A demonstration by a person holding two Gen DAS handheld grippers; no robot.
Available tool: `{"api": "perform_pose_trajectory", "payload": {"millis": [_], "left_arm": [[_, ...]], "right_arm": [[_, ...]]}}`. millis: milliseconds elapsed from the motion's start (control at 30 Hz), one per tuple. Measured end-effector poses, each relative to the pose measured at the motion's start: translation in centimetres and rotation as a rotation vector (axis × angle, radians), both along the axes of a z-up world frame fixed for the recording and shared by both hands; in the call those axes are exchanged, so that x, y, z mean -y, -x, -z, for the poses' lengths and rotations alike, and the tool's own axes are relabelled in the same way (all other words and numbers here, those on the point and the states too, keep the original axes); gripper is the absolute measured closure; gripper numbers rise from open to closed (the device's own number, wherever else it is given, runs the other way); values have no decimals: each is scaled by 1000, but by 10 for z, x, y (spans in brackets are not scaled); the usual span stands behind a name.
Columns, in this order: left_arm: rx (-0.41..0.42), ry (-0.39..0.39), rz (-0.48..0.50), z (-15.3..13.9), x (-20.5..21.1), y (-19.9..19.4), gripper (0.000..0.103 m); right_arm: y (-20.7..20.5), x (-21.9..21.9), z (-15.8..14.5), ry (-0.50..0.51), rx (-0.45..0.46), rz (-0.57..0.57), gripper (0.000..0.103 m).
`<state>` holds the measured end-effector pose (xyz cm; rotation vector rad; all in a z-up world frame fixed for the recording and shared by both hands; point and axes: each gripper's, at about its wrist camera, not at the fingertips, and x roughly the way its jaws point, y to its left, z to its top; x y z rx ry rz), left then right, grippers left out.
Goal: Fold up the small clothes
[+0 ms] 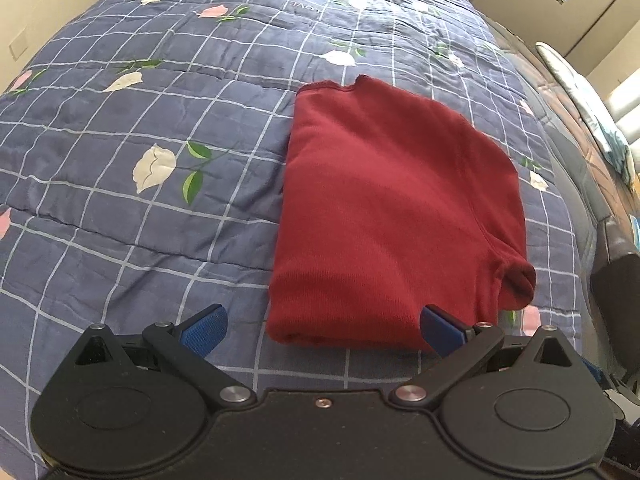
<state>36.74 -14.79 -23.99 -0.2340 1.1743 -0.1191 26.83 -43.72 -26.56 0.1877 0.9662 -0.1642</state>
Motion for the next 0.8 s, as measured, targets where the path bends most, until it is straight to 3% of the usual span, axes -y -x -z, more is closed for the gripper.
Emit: {"api": "perform_pose_trajectory", "payload": {"millis": [300, 400, 467, 633, 800], "left_arm": [[-124, -19, 9, 25, -10, 21, 1], [-186, -28, -10, 36, -18, 31, 1], [-208, -28, -35, 40, -25, 35, 1], [-143, 45, -138, 28, -41, 32, 1], [-60, 43, -205, 17, -43, -2, 1]], "right_arm": [[21, -5, 14, -95, -120, 9, 0], [21, -3, 9, -118, -114, -11, 0], [17, 4, -1, -168, -50, -19, 0], [-14, 21, -24, -191, 89, -23, 0], [-71, 34, -25, -206, 95, -51, 0]]}}
